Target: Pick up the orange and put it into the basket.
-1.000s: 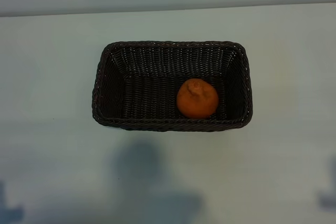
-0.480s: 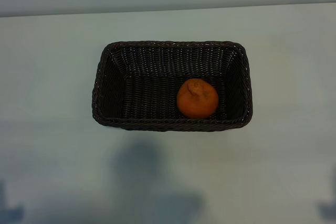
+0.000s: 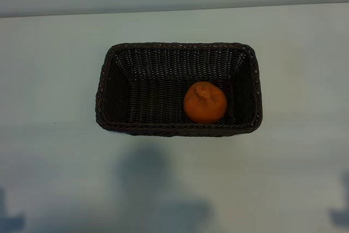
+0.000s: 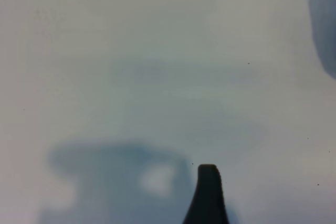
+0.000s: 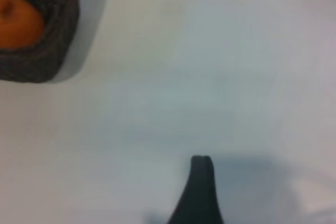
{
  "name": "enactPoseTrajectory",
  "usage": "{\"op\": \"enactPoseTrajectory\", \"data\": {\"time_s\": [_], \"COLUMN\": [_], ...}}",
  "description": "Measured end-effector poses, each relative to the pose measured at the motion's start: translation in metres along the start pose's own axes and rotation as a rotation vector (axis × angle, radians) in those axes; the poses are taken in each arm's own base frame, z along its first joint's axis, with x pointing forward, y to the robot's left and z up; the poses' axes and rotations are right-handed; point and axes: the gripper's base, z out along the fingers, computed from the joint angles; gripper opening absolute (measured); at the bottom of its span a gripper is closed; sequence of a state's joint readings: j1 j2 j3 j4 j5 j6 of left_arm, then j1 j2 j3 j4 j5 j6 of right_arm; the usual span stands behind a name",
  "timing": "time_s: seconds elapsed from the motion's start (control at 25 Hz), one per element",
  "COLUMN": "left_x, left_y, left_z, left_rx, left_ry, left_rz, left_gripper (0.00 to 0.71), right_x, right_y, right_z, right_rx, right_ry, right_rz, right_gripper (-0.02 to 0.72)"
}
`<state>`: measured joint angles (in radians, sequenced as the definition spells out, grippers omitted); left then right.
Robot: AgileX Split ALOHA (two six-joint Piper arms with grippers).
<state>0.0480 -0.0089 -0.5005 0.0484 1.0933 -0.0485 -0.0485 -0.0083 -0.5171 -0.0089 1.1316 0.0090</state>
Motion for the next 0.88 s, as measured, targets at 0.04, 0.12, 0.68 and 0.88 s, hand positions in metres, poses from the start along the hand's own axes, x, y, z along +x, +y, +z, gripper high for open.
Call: {"op": "enactPoseTrajectory", "data": {"time_s": [0.04, 0.12, 0.68, 0.88], "left_x": [0.0, 0.0, 0.0, 0.0], "left_y": [0.0, 0.0, 0.0, 0.0], "left_z": [0.0, 0.0, 0.0, 0.0], "left_rx": [0.0, 0.0, 0.0, 0.0], "left_ry": [0.0, 0.0, 0.0, 0.0], "left_rz": [0.0, 0.0, 0.0, 0.0], "left_gripper": [0.592, 0.592, 0.592, 0.592], "right_x": [-0.0001, -0.0001, -0.0004, -0.0004], "right_y": [-0.0005, -0.0009, 0.0008, 0.0018], "right_z": [0.0, 0.0, 0.0067, 0.0067], "right_rx": [0.006, 0.01, -0.009, -0.021], "right_ry": [-0.001, -0.001, -0.032, -0.032], "right_rz": [-0.003, -0.005, 0.034, 0.044], "right_gripper": [0.594, 0.594, 0.594, 0.594]}}
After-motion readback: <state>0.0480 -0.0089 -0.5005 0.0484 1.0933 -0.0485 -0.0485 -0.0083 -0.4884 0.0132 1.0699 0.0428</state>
